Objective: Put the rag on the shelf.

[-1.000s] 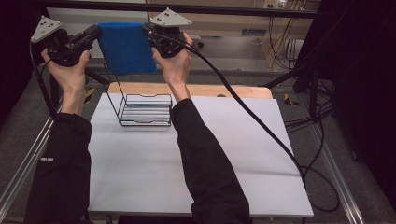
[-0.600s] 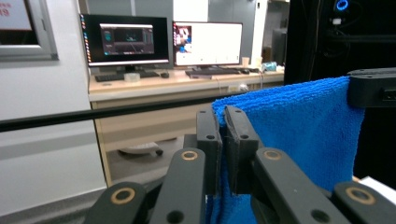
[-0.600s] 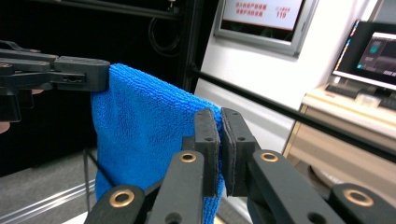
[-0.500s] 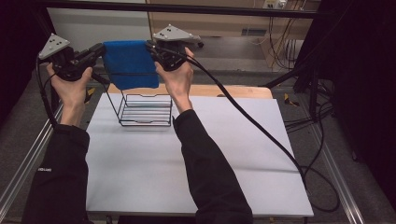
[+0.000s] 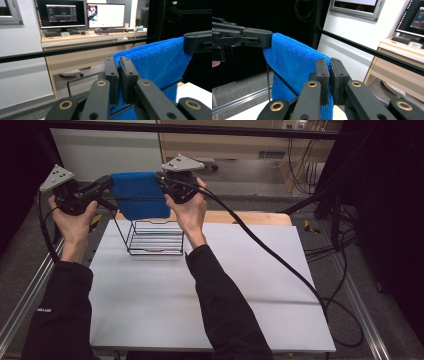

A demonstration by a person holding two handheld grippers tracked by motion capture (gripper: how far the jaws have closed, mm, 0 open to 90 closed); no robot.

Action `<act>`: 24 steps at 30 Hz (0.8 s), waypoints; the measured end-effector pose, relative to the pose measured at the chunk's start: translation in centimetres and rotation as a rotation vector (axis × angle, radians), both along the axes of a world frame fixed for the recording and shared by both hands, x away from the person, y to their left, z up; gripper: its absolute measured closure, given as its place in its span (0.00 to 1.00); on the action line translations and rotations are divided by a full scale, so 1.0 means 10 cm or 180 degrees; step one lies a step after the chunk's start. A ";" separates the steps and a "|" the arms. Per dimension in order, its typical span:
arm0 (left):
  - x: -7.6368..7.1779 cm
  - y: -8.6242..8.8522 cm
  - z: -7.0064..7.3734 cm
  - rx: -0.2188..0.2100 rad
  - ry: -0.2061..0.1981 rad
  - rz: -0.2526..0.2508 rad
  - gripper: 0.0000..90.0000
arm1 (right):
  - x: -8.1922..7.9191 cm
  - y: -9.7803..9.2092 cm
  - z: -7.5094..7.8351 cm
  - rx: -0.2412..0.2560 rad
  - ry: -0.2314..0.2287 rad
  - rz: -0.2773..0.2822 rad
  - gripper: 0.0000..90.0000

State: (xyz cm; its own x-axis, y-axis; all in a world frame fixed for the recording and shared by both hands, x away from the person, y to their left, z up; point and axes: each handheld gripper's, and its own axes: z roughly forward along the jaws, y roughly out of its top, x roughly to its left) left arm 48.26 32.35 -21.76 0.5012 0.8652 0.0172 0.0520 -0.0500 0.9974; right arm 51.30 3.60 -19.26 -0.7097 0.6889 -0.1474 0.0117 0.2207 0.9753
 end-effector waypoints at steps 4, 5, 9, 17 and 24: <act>-0.04 0.03 -0.04 0.0006 0.0061 -0.0019 0.94 | -0.05 0.01 0.00 -0.0017 0.0106 0.0034 0.96; -0.05 0.03 -0.05 0.0014 0.0074 -0.0013 0.94 | -0.06 0.01 0.00 -0.0038 0.0139 0.0042 0.96; -0.08 0.03 -0.08 0.0068 0.0135 -0.0035 0.94 | -0.08 0.02 -0.02 -0.0111 0.0220 0.0048 0.95; -0.14 0.03 -0.15 0.0214 0.0219 -0.0081 0.93 | -0.13 0.04 -0.05 -0.0273 0.0397 0.0065 0.95; -0.16 0.05 -0.21 0.0217 0.0408 -0.0123 0.92 | -0.15 0.05 -0.07 -0.0363 0.0482 0.0101 0.95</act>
